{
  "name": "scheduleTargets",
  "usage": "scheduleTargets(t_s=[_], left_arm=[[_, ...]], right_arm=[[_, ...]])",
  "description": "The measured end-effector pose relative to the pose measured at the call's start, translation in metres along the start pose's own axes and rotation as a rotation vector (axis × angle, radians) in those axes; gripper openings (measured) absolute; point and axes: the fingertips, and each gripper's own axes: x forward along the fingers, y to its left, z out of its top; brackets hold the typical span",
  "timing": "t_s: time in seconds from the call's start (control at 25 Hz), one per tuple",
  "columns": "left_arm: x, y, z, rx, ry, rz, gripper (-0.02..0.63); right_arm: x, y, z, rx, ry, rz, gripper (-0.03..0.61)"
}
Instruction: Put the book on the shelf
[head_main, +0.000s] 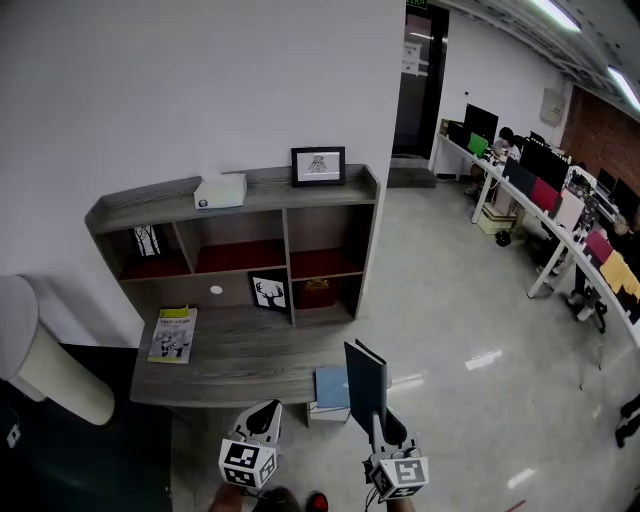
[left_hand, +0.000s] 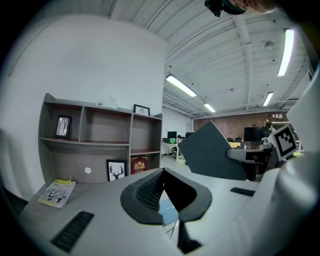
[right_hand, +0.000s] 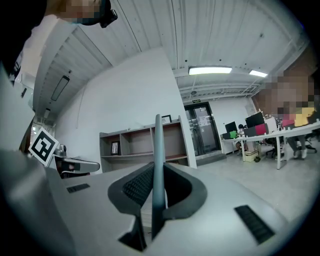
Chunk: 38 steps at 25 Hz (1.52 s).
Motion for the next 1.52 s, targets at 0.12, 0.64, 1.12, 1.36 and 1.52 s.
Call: scheduleTargets(t_s=[0.12,0.64,1.12,1.36,1.52], left_arm=[[0.004,-0.004,0.001,0.001,0.001,0.001,0.006],[0.086,0.028,0.025,0.006,-0.017,-0.001,0.006],[0.192,0.083,0.071,-0.007,-0.044,-0.031,0.006],[0.230,0.112,0.079,-0.008,-0.047,-0.038,0.006],[0.246,0.131,0.079,-0.009,-0.044,-0.032,0.006]], right_arm=[[0.002,-0.005,0.005,-0.003,-0.010,0.007,0.071],[0.077,-0.026,0.023,0.017,-0.040,0.038,0.071],[0.191,-0.054,0.030,0.014,-0.031,0.028,0.071],[0.242,-0.060,0.039,-0.026,-0.054,0.034,0.071],[0.269,-0.061,0.053,-0.103,-0.080,0.037,0.071]])
